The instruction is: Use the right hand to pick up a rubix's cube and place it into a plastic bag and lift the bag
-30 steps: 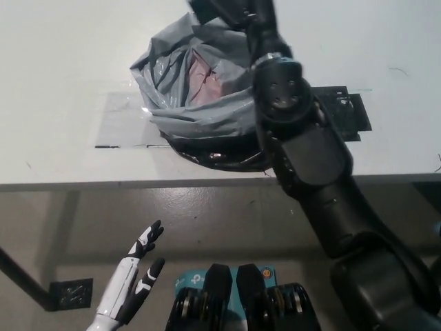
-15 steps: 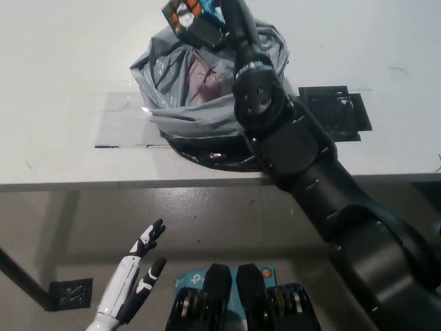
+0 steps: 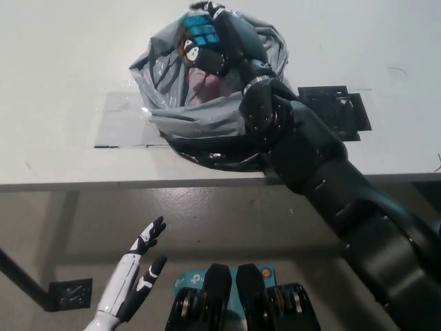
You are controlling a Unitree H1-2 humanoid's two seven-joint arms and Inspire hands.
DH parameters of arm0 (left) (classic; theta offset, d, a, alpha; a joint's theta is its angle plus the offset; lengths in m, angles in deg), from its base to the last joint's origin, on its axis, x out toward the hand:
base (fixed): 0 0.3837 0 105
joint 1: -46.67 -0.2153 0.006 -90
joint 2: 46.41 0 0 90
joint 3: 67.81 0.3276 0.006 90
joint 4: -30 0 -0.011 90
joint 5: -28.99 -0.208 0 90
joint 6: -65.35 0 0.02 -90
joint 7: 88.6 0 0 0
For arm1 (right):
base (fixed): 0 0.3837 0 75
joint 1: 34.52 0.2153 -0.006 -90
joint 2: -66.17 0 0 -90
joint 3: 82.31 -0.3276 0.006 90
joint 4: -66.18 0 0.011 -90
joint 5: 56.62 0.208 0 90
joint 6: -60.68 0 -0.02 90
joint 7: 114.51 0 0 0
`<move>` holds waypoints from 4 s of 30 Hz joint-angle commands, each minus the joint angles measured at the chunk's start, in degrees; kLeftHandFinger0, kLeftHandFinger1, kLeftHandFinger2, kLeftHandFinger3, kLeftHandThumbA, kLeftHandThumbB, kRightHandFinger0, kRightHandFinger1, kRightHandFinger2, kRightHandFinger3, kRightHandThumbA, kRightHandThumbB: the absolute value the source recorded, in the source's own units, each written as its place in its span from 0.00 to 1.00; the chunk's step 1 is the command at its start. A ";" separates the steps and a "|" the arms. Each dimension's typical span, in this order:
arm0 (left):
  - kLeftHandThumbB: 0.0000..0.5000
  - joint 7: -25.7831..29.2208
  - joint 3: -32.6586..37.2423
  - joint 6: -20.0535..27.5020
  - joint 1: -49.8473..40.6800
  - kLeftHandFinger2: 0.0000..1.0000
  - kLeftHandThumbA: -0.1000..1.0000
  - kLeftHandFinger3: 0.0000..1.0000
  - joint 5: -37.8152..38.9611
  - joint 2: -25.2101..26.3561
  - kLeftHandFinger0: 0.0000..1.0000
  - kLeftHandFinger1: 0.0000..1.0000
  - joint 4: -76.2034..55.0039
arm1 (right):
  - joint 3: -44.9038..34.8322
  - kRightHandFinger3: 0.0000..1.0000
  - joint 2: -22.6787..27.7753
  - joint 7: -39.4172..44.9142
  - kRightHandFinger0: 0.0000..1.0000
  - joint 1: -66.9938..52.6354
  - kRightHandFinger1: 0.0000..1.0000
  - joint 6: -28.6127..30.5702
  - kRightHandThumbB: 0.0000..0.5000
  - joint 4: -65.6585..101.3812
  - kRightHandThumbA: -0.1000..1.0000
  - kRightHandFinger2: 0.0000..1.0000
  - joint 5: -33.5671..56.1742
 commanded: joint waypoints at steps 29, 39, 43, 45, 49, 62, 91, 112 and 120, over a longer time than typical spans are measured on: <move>0.42 -0.83 0.62 0.71 1.20 1.00 1.00 1.00 -0.62 1.26 1.00 1.00 -1.12 | -7.53 1.00 5.77 5.53 1.00 2.63 1.00 -6.40 0.80 30.36 0.86 1.00 -5.52; 0.43 -0.64 0.52 0.37 0.59 1.00 1.00 1.00 0.05 0.89 1.00 1.00 -1.22 | -11.13 1.00 7.82 5.52 1.00 -2.21 1.00 -8.40 0.86 26.90 0.80 1.00 -4.57; 0.44 -0.37 0.54 -0.13 0.43 1.00 1.00 1.00 -0.51 0.66 1.00 1.00 -1.38 | -12.48 1.00 8.24 5.80 1.00 -3.64 1.00 -9.24 0.82 21.49 0.71 1.00 -3.66; 0.43 -0.37 0.57 -0.19 0.46 1.00 1.00 1.00 -0.63 0.69 1.00 1.00 -1.44 | -12.68 1.00 8.45 6.18 1.00 -3.50 1.00 -9.61 0.84 19.05 0.71 1.00 -3.81; 0.40 -0.50 0.76 0.71 0.69 1.00 1.00 1.00 -0.58 0.92 1.00 1.00 -1.10 | -10.96 1.00 8.82 6.65 1.00 -2.21 1.00 -13.37 0.90 13.15 0.79 1.00 -5.98; 0.43 -0.83 0.97 -0.52 0.53 1.00 1.00 1.00 -0.78 1.05 1.00 1.00 -1.79 | -8.96 1.00 7.73 13.53 1.00 0.09 1.00 -18.84 1.00 5.77 0.84 1.00 -5.02; 0.40 -1.14 1.12 -0.38 1.22 1.00 1.00 1.00 -0.49 1.22 1.00 1.00 -1.62 | -16.92 0.24 8.20 14.58 0.05 2.04 0.29 -25.62 0.44 5.91 0.09 0.54 1.68; 0.36 -1.15 1.10 -1.04 1.52 1.00 1.00 1.00 -0.70 1.27 1.00 1.00 -1.63 | -64.52 0.92 1.79 13.05 0.00 10.02 0.02 -31.81 0.32 11.00 0.00 0.53 47.38; 0.30 -1.42 1.32 -0.88 1.40 1.00 1.00 1.00 -0.98 1.58 1.00 1.00 -1.92 | -69.21 0.68 -2.11 6.86 0.00 13.39 0.06 -31.81 0.24 23.10 0.00 0.67 60.36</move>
